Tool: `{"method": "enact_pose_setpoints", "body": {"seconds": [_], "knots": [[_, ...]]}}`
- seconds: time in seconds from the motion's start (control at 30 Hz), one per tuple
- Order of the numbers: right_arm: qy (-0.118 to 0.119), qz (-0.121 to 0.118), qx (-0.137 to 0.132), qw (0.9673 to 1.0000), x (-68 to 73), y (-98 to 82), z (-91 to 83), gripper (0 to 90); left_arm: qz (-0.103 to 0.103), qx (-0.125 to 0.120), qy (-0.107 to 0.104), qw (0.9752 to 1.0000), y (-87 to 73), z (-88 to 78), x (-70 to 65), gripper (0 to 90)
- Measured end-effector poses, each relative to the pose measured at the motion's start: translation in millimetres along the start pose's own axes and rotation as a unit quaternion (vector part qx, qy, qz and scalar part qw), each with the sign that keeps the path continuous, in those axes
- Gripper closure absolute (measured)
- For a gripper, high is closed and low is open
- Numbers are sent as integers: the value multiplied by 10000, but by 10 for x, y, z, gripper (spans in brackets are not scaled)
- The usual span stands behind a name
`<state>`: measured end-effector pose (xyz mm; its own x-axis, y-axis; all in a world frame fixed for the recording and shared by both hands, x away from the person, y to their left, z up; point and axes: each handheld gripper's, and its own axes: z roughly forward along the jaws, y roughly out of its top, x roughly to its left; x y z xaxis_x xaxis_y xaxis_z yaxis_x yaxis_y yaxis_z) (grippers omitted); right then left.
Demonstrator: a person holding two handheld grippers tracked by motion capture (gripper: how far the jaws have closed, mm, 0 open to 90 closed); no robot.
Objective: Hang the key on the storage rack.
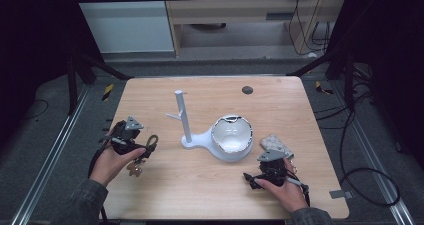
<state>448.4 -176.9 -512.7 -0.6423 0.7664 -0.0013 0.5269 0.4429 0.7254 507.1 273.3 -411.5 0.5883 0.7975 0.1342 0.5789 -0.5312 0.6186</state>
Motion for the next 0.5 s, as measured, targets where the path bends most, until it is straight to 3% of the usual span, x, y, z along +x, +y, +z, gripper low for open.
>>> {"method": "enact_pose_setpoints", "body": {"seconds": [0.2, 0.5], "knots": [[-23, 22, 1, 10000, 6, -1, -1, 28, -75, 84, 53, 9999, 115, -16, 107, 122], [-37, 37, -6, 10000, 9, -3, -1, 28, -326, 427, -168, 9984, 183, 26, 210, 190]]}}
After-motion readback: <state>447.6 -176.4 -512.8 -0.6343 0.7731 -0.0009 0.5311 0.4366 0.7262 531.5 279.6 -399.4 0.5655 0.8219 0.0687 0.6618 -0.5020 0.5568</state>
